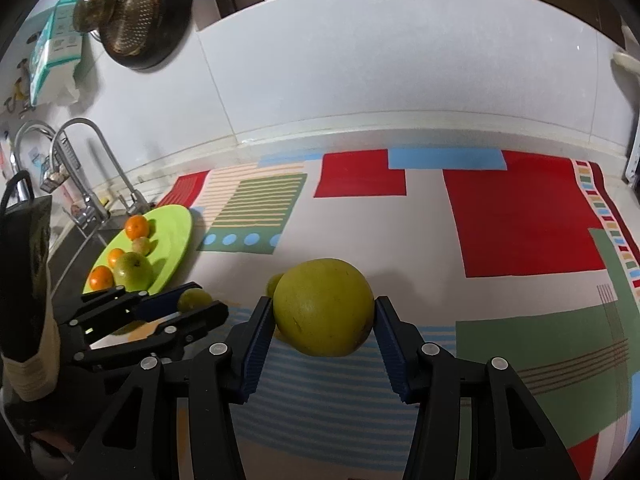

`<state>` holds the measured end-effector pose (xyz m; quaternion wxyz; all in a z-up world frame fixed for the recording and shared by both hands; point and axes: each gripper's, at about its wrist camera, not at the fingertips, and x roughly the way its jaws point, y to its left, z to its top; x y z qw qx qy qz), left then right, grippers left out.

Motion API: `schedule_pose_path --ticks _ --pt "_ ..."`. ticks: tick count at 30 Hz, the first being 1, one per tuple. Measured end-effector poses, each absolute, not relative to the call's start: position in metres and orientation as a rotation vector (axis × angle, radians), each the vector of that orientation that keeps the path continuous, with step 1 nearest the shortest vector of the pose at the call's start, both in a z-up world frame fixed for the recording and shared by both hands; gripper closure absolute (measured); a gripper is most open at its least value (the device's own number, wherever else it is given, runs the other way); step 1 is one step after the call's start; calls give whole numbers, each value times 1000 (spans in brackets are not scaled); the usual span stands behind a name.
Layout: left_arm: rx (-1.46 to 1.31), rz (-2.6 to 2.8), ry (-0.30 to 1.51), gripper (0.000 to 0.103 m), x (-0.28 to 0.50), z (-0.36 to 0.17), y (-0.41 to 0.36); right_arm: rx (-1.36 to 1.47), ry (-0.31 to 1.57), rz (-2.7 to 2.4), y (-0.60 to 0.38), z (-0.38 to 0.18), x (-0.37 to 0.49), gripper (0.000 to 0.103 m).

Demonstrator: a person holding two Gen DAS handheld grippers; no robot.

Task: Organize fruits
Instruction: 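Carry the green apple to the plate with the left tool while the right tool carries the large fruit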

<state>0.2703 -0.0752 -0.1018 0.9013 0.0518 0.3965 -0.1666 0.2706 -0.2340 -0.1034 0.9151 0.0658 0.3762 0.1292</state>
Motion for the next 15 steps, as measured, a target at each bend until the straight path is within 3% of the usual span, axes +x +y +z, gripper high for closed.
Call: schedule_pose_path --ticks 15 --pt "46 -248 699 75 207 -54 -25 100 693 371 -192 -65 223 52"
